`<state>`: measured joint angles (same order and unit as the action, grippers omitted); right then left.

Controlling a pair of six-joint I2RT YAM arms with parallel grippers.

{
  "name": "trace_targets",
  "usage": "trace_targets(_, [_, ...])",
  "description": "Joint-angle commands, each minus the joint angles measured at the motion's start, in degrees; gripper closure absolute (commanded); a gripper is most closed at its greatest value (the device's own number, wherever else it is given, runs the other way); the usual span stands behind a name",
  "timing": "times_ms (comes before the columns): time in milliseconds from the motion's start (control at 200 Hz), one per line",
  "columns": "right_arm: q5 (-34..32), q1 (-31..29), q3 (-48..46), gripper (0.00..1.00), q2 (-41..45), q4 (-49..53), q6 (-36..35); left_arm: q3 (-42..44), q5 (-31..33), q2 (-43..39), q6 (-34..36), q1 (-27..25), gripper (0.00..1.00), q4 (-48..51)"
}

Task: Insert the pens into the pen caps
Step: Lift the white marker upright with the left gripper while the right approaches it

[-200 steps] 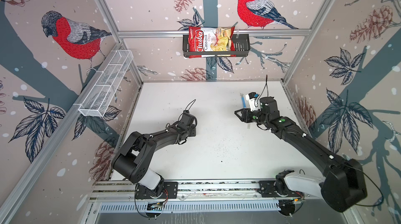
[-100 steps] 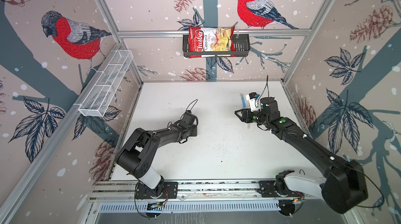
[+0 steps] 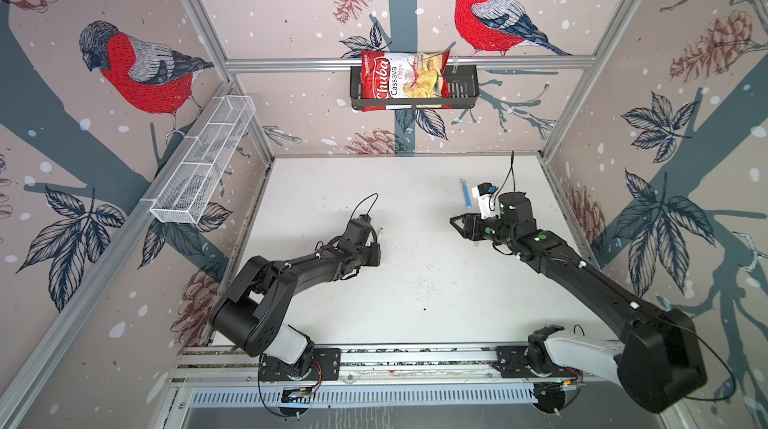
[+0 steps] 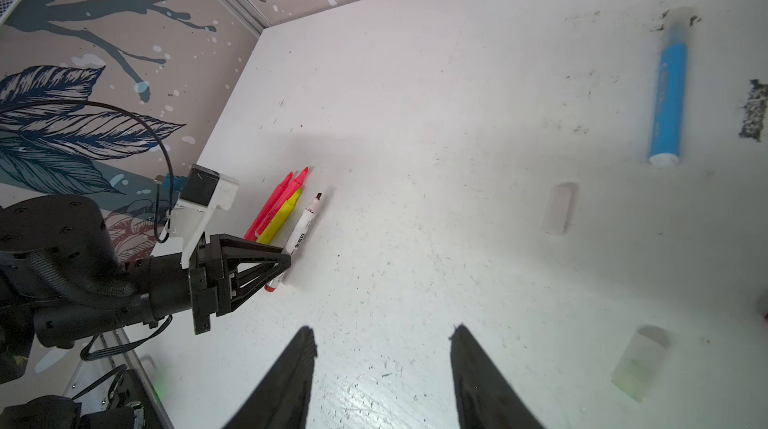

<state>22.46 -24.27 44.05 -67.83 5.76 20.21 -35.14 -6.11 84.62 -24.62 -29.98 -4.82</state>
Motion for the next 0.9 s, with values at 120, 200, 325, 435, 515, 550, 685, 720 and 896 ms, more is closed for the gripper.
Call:
trace_targets(120, [11.3, -0.1, -5.0, 0.43, 0.1, -11.7, 5.3, 5.3, -7.0, -8.9, -0.5, -2.3, 0.87, -13.4])
trace_targets(200, [13.6, -0.5, -6.7, 0.42, -0.3, -14.9, 7.0, 6.8, -7.5, -11.9, -0.3, -4.0, 0.87, -16.4])
trace_targets(325, [16.1, -1.8, -8.2, 0.41, -1.3, -18.3, 8.7, 9.3, -8.6, -15.6, -1.9, -5.8, 0.86, -21.9])
trace_targets(435, [16.8, -4.3, -7.9, 0.4, -2.6, -19.8, 9.2, 10.3, -9.1, -17.3, -3.2, -6.8, 0.86, -24.6])
trace_targets(515, [17.9, -6.3, -7.7, 0.4, -3.3, -22.0, 9.5, 10.0, -9.6, -17.6, -3.5, -7.5, 0.86, -25.0])
trace_targets(550, [18.6, -7.3, -7.8, 0.4, -3.6, -23.6, 9.9, 9.8, -9.6, -17.6, -3.6, -8.0, 0.86, -25.0])
trace_targets(685, [18.8, -9.9, -7.5, 0.37, -6.1, -27.3, 11.6, 9.6, -9.0, -18.0, -4.3, -9.9, 0.86, -26.2])
trace_targets(720, [18.7, -10.3, -7.1, 0.37, -6.8, -27.6, 11.7, 9.6, -8.8, -18.2, -4.6, -10.5, 0.86, -26.6])
trace_targets(896, [18.1, -11.5, -5.8, 0.38, -9.2, -28.6, 12.5, 9.7, -8.3, -18.4, -5.4, -12.3, 0.86, -28.0])
